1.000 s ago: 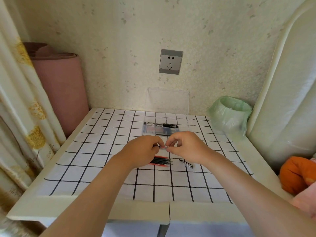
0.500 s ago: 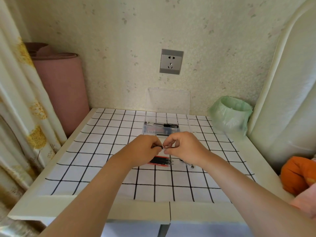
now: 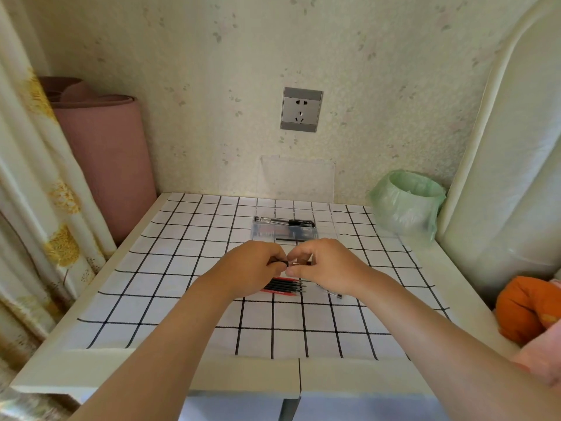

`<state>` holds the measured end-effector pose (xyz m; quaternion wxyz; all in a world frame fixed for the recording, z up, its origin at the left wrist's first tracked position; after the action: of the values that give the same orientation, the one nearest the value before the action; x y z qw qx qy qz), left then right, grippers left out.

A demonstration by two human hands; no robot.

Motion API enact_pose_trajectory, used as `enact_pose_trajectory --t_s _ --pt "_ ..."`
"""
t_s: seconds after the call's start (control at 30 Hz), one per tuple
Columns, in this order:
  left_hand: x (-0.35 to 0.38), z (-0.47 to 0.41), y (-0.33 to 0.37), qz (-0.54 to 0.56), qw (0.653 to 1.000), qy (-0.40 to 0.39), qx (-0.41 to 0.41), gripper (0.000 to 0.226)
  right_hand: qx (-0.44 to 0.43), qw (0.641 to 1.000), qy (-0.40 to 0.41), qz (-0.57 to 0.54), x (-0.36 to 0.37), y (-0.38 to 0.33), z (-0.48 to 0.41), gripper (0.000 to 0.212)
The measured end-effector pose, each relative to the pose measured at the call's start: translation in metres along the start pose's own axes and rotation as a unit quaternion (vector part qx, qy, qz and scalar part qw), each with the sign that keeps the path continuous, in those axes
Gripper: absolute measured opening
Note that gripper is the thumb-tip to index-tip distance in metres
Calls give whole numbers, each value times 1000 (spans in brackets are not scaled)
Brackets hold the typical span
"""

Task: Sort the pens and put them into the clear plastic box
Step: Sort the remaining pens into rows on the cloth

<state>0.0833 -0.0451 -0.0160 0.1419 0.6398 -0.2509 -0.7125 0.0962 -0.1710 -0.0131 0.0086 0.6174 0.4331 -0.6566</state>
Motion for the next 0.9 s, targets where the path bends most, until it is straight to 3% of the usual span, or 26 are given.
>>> enact_pose_trajectory --t_s 0.23,0.4,0.53,0.67,0.77,0.9 --pt "0 0 2 -4 1000 -1 10 14 -2 1000 7 -7 -3 2 -1 7" --pt "0 1 1 -1 1000 -3 13 11 6 999 -42 8 5 2 2 19" --pt "-1 1 2 4 1000 1 9 12 6 1000 -2 -3 -1 6 1 18" --pt "-2 1 2 7 1000 0 8 13 3 1000 -12 -4 0 2 0 7" --pt "-1 1 -1 9 1000 -1 7 13 10 999 -36 6 4 2 1 18" --pt "-1 0 -1 9 1000 2 6 12 8 1000 -15 3 1 4 1 16"
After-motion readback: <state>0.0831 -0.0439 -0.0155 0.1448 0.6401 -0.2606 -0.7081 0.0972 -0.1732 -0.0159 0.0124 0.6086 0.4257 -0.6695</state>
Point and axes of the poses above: each hand's wrist, its own z-axis away from the middle knuckle, its own x-axis out of the palm, y = z × x, the point moved 9 cm from there along -z, towards the middle knuckle, and after that the axes turned 11 degrees about -x, right-handed, at the moved point
